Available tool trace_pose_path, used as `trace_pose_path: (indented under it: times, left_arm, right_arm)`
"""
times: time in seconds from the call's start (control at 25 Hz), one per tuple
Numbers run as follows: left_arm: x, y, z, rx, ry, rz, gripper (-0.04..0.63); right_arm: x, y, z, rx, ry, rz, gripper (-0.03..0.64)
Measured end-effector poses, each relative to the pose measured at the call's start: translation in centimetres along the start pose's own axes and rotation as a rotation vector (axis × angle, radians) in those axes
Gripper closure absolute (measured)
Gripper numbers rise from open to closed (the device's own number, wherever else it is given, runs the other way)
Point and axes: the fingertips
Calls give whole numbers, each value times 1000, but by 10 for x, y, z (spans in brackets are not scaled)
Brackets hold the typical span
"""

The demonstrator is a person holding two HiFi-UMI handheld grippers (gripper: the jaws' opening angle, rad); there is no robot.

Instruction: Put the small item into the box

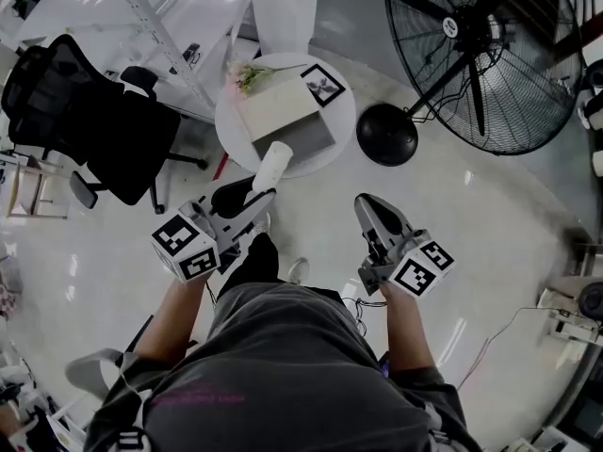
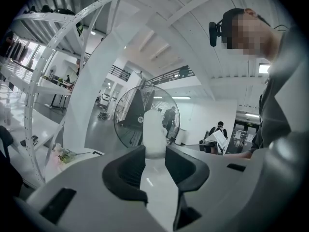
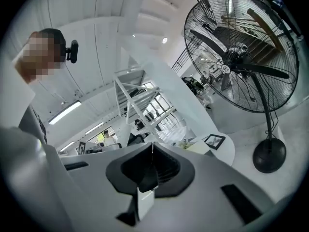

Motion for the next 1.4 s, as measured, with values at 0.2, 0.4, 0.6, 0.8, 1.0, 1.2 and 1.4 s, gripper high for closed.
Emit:
trace_pose_path:
  times: [0.2, 0.4, 0.6, 0.8, 1.0, 1.2, 1.4]
  left_arm:
    - [16, 37, -12, -33, 7, 14, 459]
    - [33, 82, -19, -57, 20, 26, 459]
    - [57, 123, -25, -74, 43, 43, 459]
    - [75, 160, -25, -97, 49, 50, 459]
    - [89, 193, -19, -120, 55, 59, 459]
    - [98, 218, -15, -142, 61, 54, 459]
    - [93, 232, -11, -149, 67, 73, 459]
  right_arm:
    - [7, -13, -36, -32, 10, -7, 594]
    - [15, -20, -81, -63, 31, 9, 594]
    - [23, -30, -122, -101, 45, 6, 594]
    - [25, -36, -157, -139, 56, -1, 594]
    - [32, -32, -194, -157, 55, 9, 594]
    - [34, -28, -218, -178, 52, 19, 594]
    - [28, -31, -230, -199, 62, 10, 594]
Point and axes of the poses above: the fingertips, and each gripper's own axes: z backward along the fingers, y to its left, x out of its top, and after that the axes turned 7 degrees about z, right-handed
